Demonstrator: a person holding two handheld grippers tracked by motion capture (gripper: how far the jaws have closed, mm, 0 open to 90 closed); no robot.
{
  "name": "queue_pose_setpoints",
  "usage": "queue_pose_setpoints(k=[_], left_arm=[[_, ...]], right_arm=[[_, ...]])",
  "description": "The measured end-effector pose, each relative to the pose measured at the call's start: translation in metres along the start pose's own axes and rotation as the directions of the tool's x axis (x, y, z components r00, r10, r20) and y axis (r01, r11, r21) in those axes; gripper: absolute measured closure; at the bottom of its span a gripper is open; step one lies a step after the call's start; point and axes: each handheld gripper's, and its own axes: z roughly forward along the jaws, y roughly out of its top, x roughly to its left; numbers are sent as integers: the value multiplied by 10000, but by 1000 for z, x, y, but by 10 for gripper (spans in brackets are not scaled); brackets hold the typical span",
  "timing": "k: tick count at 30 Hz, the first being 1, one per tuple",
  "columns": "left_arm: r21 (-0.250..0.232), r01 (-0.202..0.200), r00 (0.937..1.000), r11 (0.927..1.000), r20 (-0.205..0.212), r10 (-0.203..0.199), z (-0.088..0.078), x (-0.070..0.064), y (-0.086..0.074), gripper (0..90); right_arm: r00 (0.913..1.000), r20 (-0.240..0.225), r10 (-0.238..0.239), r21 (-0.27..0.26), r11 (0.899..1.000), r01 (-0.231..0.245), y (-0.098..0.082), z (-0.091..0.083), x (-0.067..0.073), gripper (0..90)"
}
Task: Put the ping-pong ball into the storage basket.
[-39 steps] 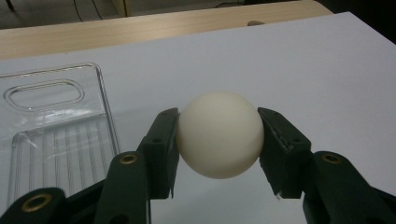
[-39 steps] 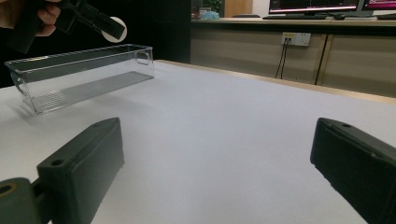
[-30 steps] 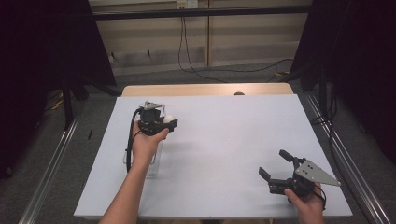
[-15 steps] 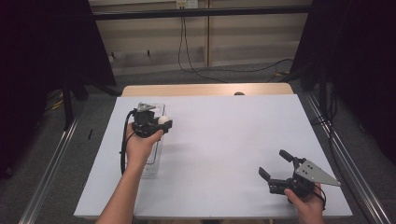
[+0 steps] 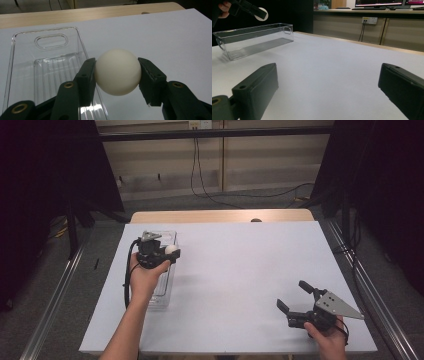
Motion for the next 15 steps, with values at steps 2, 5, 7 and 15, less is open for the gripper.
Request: queue_pose_setpoints(k=[2,5,7,15], left_arm=[[-16,-8,10000,10000,7,8,0,0,0,512],[36,-45,10000,10000,-39,45,0,0,0,511],[76,-93,10000,9999,-12,94,0,0,0,512],[69,-94,9999,9999,-109,95,0,1,-1,512]], right_arm=[[10000,-1,-7,-3,10000,7,0,0,0,21],[10000,8,-3,-3,10000,3,0,0,0,21],[10000,10,12,-24,10000,-12,0,0,0,21],[10000,11,0,-25,10000,0,0,0,0,21]])
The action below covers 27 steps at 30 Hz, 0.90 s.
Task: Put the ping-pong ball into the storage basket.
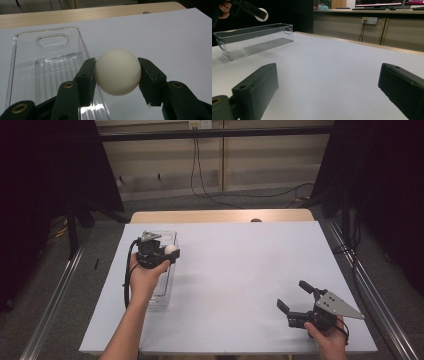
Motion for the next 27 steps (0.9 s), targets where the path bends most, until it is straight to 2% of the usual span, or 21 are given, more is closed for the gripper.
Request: queue_pose_setpoints(k=[5,6,9,10,13,14,20,21,24,27], left_arm=[[-29,-12,10000,10000,-31,12,0,2,0,512],[-125,129,9999,9998,-53,-129,1,1,0,512],[-86,100,9999,9999,-56,-101,0,2,-1,512],[20,-35,10000,10000,-64,35,0,3,-1,512],[-90,156,9999,9998,-66,-156,1,3,-3,512],[45,-32,10000,10000,-62,32,0,5,-3,512],[39,34,9999,10000,-115,-34,0,6,-4,512],[65,4,10000,10000,-23,-4,0,7,-4,512],[-71,212,9998,9997,-19,-212,0,7,-5,512],[-71,144,9999,9999,-51,-145,-1,9,-5,512]], right_arm=[[10000,-1,23,-11,10000,-23,0,0,0,21],[10000,6,30,-14,10000,-30,0,0,0,21],[10000,12,23,5,10000,-23,0,0,-1,21],[10000,14,31,10,10000,-31,0,0,0,21],[10000,14,35,-25,10000,-35,0,0,-1,21],[10000,60,75,-35,10000,-74,0,0,0,21],[10000,46,70,-9,10000,-70,0,0,0,21],[10000,45,39,-21,10000,-39,0,0,-1,21],[10000,51,62,-11,10000,-62,0,-1,-1,21],[10000,43,78,14,10000,-78,0,-1,-1,21]])
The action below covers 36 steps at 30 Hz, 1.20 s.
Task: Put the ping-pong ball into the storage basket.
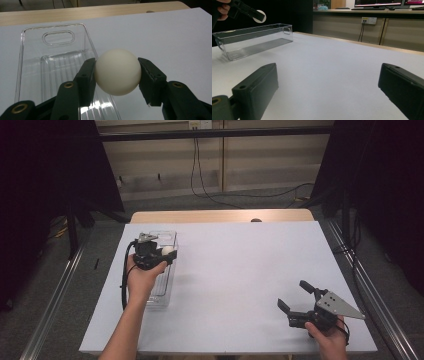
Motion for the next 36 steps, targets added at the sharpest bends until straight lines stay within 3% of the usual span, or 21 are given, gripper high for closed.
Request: queue_pose_setpoints(k=[17,30,32,36], left_arm=[[-226,120,9999,9997,-102,-122,-5,5,-6,512],[-426,-70,9994,9991,-342,55,-10,4,-9,511],[-285,-202,9990,9994,-401,191,-11,5,-10,511],[-372,-96,9988,9993,-490,78,-10,7,-14,511]], right_arm=[[10000,2,-36,1,10000,36,0,0,0,21],[10000,-14,-9,3,10000,9,0,1,0,21],[10000,-11,2,5,10000,-2,0,0,0,21],[10000,4,-8,-18,10000,8,0,1,0,21]])
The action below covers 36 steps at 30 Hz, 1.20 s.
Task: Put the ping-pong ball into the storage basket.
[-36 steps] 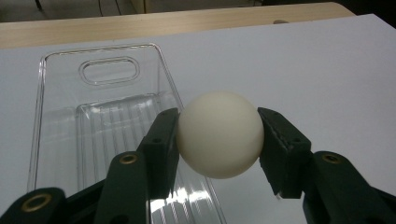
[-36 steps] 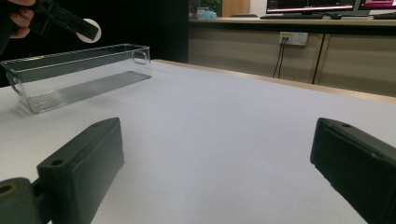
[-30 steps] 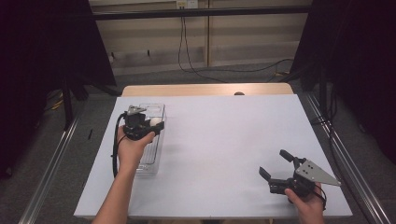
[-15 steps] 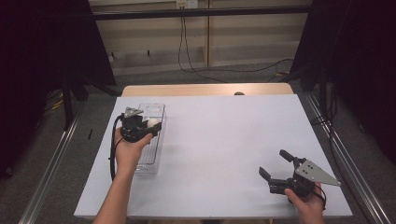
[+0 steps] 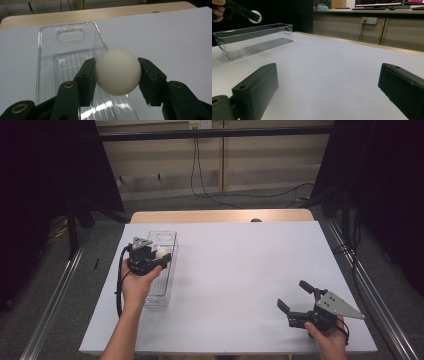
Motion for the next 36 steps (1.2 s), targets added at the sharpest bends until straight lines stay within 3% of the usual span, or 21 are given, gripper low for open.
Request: queue_pose_setpoints(k=[6,9,10,15,17,21,36], left_arm=[[98,-152,9998,9998,-139,153,-1,3,-3,511],[-20,5,9999,10000,-134,-6,1,3,-6,511],[77,-135,9998,9999,-171,137,0,4,-6,511],[3,-40,9998,10000,-209,40,1,4,-6,511],[129,-205,9991,9997,-364,210,1,5,-6,511],[93,-35,9993,10000,-368,38,3,6,-8,511],[302,7,9986,9995,-534,9,6,13,-14,510]], right_arm=[[10000,-49,-24,39,10000,25,0,0,0,21],[10000,-45,-17,41,10000,17,0,0,0,21],[10000,-39,-31,38,10000,31,0,0,0,21],[10000,-35,-36,41,10000,37,0,0,0,21],[10000,-46,-23,47,10000,23,0,0,0,21],[10000,-39,-61,24,10000,61,0,0,0,21],[10000,-9,18,29,10000,-18,0,0,0,20]])
